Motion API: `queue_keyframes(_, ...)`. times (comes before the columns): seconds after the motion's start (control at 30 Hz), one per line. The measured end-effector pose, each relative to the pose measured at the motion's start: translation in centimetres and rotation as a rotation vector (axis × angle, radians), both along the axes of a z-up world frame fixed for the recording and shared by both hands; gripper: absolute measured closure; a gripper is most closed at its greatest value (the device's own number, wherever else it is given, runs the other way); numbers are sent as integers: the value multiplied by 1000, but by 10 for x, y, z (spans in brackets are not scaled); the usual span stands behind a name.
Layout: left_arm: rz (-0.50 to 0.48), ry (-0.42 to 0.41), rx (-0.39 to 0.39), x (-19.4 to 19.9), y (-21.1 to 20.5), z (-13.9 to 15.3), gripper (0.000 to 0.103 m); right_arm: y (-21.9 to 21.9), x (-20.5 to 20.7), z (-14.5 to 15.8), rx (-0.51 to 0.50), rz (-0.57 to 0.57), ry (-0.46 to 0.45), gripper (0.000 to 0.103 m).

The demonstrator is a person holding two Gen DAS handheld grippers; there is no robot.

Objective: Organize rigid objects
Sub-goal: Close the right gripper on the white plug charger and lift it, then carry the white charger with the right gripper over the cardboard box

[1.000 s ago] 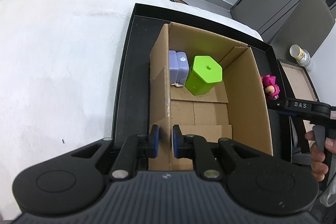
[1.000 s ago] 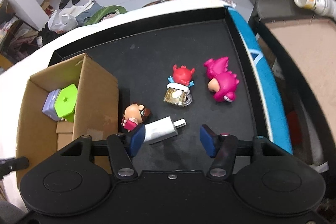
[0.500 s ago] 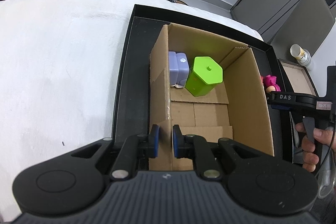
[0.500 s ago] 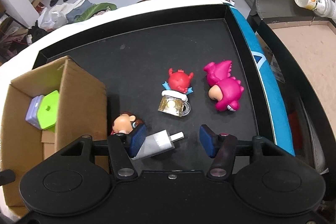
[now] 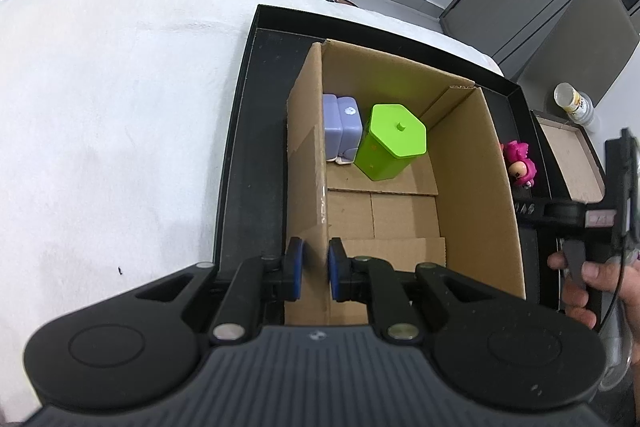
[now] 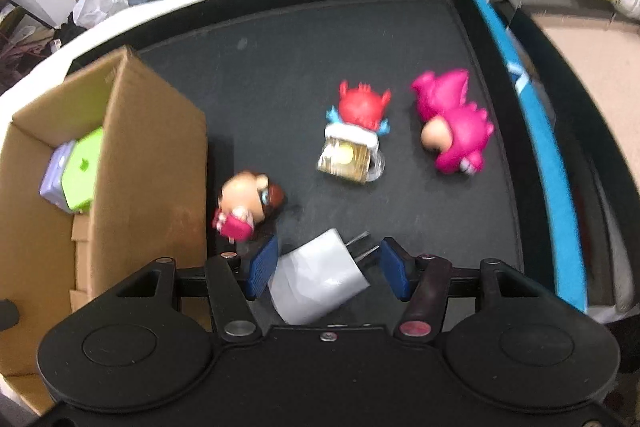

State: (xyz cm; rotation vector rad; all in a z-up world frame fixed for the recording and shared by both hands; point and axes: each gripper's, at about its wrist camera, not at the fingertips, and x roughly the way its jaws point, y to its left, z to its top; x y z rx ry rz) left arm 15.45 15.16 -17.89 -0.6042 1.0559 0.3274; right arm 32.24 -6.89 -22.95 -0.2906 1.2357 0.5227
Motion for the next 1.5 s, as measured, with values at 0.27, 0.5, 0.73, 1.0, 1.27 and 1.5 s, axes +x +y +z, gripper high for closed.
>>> queue_keyframes(0.27, -2, 1, 4, 0, -1, 0, 91, -7, -12, -2, -85, 17, -27, 70)
queue_keyframes(0.5, -2, 7, 1, -1, -2, -2, 91, -15, -24, 4, -128, 26, -41, 52)
queue_keyframes(0.73, -5, 8, 4, -1, -3, -3, 90, -20, -29, -2, -156, 26, -13, 55)
queue_keyframes(1.0, -1, 8, 0, -1, -3, -3, 90, -15, -32, 0, -148, 82, -4, 67)
queue_keyframes(1.27, 15, -3, -15, -6, 1, -3, 90, -15, -32, 30, -118, 81, -55, 67)
queue_keyframes(1.5, 18, -8, -22, -8, 3, -3, 90, -13, -38, 59, -101, 106, -107, 67)
